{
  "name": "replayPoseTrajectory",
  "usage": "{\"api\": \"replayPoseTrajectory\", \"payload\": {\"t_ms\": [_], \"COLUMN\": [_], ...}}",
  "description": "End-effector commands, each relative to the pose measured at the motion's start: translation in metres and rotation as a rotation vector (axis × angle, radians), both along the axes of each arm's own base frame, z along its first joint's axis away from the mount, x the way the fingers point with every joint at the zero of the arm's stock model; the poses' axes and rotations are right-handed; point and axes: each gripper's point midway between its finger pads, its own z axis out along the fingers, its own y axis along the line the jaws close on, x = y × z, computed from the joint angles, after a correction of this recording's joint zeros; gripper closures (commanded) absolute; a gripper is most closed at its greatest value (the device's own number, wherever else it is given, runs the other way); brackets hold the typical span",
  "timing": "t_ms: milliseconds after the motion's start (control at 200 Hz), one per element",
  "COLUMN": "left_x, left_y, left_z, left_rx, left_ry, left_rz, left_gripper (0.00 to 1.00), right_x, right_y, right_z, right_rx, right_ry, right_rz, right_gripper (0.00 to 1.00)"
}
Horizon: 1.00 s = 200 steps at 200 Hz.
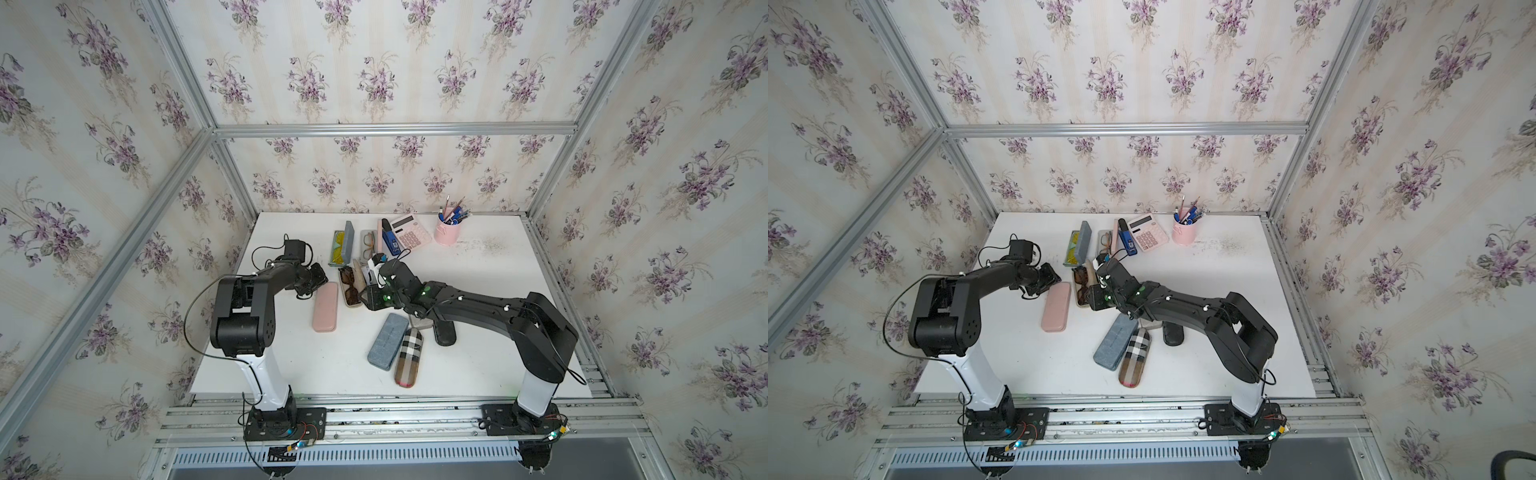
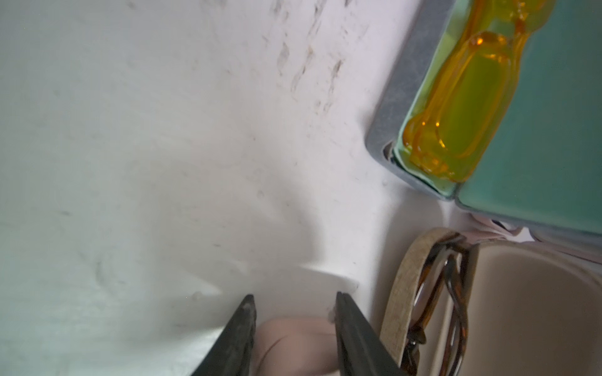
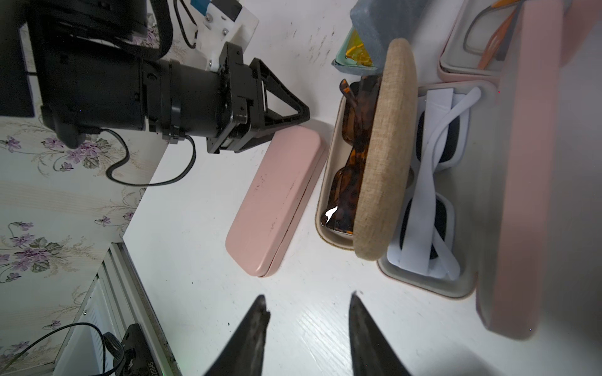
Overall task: Close the glasses case
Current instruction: Move the glasses case to the center of the board.
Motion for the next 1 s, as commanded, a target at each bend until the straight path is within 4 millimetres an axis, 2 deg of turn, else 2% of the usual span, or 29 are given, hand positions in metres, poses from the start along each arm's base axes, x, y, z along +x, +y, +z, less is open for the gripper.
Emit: {"api": "replayPoseTrajectory", "payload": {"t_ms": [0,150,400,530,564,609,654,764,834,904,994], "left_x": [-0.051,-0.076,-0.122,-0.136,-0.139,-0.142,-0.146,-0.16,-0.171,-0.182,-0.192], "left_y": [-0.002,-0.008,-0.023,-0.032,-0.029,-0.022,-0.012,0.011,0.02,0.016,-0.007], "left_z": [-0.02,-0.018,-0.018,-0.004,0.0,0.011,0.021,0.043,0.051,0.047,0.032], "left_rx": [0.0,-0.019,-0.063,-0.095,-0.081,-0.04,0.007,0.093,0.097,0.059,-0.069], "left_ry": [0.152,0.158,0.162,0.14,0.137,0.114,0.097,0.064,0.051,0.063,0.114], "left_rz": [0.02,0.007,-0.012,-0.021,-0.007,0.012,0.035,0.11,0.158,0.165,0.14], "left_gripper": [0.57,0.56,0.55,0.54,0.52,0.39,0.29,0.2,0.02,0.0,0.0], "right_x": [0.0,-0.001,-0.011,-0.015,-0.016,-0.018,-0.02,-0.029,-0.042,-0.056,-0.076], "right_y": [0.001,-0.003,0.002,0.003,0.001,-0.003,-0.009,-0.037,-0.059,-0.083,-0.113], "right_z": [0.01,0.007,0.008,0.008,0.008,0.013,0.019,0.026,0.019,0.005,-0.02], "right_rx": [0.032,0.029,0.035,0.03,0.025,0.028,0.035,0.017,0.005,-0.021,-0.026], "right_ry": [-0.016,-0.009,-0.01,-0.01,-0.012,-0.021,-0.028,-0.029,-0.007,0.023,0.077], "right_rz": [-0.008,-0.016,0.004,0.009,0.003,-0.011,-0.026,-0.075,-0.103,-0.139,-0.182], "right_gripper": [0.58,0.58,0.58,0.58,0.58,0.58,0.58,0.55,0.5,0.42,0.32]}}
